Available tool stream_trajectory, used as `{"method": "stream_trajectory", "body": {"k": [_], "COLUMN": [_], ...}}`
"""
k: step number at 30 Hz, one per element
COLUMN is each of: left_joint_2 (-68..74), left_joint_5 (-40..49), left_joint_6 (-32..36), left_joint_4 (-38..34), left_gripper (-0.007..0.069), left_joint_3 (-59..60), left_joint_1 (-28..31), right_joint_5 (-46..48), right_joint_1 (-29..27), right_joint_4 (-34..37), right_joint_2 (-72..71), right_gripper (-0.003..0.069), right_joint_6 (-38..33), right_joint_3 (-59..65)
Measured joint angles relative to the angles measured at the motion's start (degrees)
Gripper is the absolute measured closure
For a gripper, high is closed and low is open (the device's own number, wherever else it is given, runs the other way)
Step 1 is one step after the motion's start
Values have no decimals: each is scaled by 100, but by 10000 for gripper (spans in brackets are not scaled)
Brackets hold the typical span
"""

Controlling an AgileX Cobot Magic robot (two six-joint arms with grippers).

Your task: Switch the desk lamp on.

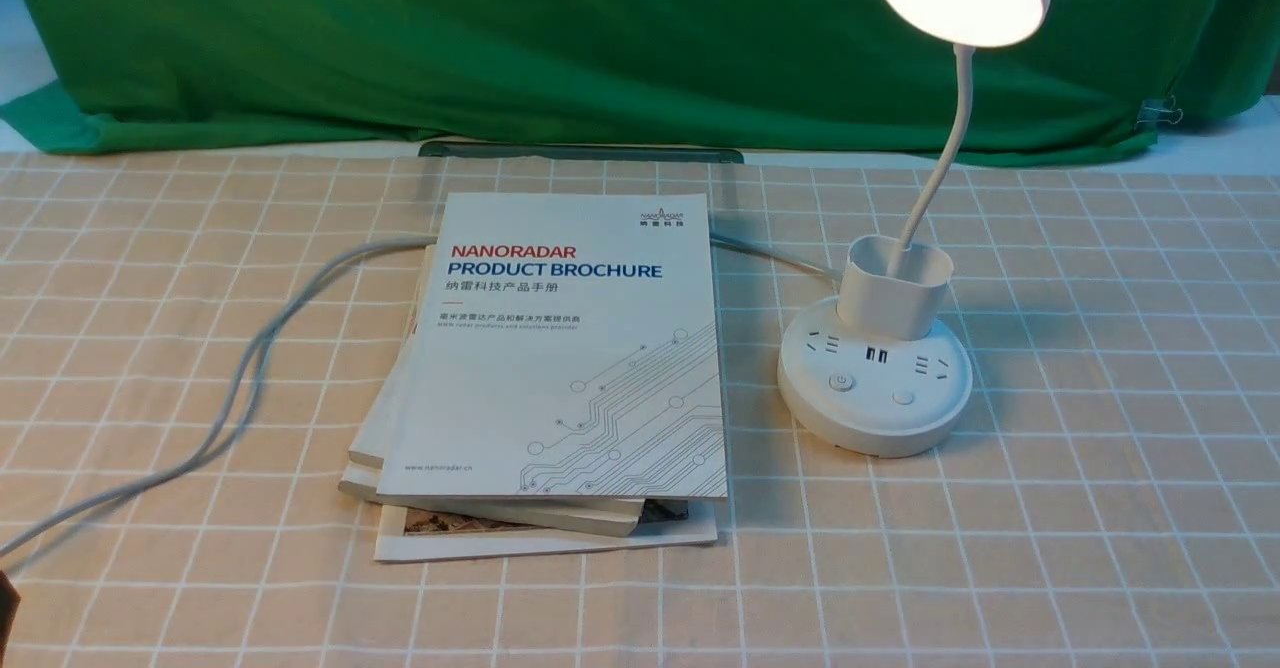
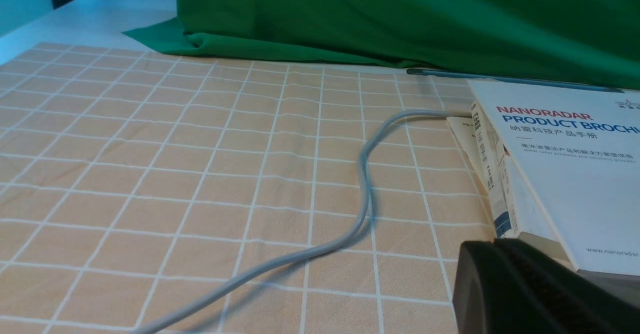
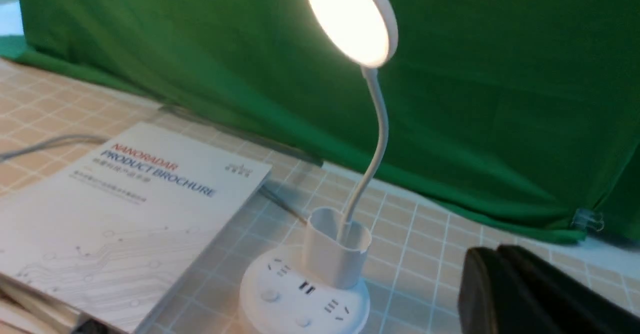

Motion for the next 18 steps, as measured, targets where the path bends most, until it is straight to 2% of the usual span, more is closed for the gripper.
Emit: {"method": "stream_trajectory", "body": {"k": [8,11,15,16,18], "left_joint_2": [0,0,0,0,0], "left_joint_5": [0,0,0,0,0], "left_joint_6": [0,0,0,0,0], "left_joint_4": [0,0,0,0,0], "left_gripper": [603,603,603,603,603], "left_joint_3": [0,0,0,0,0], "left_joint_1": [0,0,0,0,0], "right_joint_5": [-1222,-1628,-1735,-1735,-1735], "right_joint_1": [-2,-222,-1161,-1216,-1916], "right_joint_4": [0,0,-5,-5,-206], "right_joint_2": [-979,-1377,-1749,-1749,-1905], "right_gripper": [582,571,563,563,557], "right_joint_6": [-52,-3,307,307,678], "right_joint_3": [1310,2035,2704,2704,3013]}}
